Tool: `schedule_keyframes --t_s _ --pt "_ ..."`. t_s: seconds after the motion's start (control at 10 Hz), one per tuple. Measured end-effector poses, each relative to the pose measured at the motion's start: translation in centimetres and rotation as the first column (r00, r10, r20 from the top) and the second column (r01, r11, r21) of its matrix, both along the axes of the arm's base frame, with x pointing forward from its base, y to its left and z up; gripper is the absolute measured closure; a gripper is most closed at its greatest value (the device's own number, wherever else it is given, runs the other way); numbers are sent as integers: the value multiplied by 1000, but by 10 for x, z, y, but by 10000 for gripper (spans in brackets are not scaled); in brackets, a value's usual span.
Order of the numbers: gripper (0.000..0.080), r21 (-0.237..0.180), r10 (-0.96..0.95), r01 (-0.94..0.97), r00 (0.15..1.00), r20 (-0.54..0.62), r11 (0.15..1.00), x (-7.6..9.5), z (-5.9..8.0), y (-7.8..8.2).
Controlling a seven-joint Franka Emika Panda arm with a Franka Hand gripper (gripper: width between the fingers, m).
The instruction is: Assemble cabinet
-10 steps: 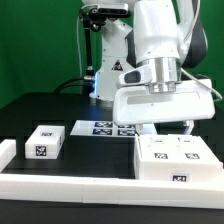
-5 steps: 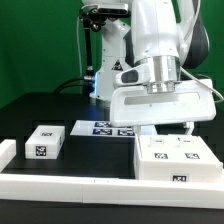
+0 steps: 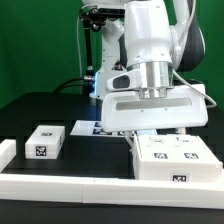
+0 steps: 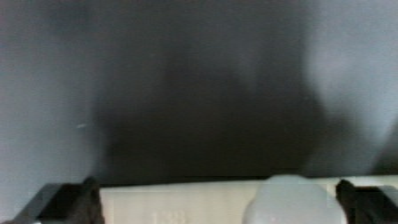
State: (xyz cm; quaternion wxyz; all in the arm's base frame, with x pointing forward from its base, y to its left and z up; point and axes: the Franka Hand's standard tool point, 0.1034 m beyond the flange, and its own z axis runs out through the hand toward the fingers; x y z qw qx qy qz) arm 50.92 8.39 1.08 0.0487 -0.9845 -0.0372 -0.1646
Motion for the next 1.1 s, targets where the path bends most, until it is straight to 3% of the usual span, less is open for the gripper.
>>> schedule_keyframes --t_s 0.2,0.4,0.5,0.6,1.1 --pt "150 -2 5 -5 1000 -1 1000 0 -2 2" --pt "413 -2 6 -6 1000 -1 1000 0 -2 1" --pt "413 -2 7 -7 1000 -2 1000 -1 -2 2" --pt "587 -2 7 -7 1000 -2 1000 -1 -2 2" --pt "584 -2 7 -7 1000 -2 1000 -1 -2 2"
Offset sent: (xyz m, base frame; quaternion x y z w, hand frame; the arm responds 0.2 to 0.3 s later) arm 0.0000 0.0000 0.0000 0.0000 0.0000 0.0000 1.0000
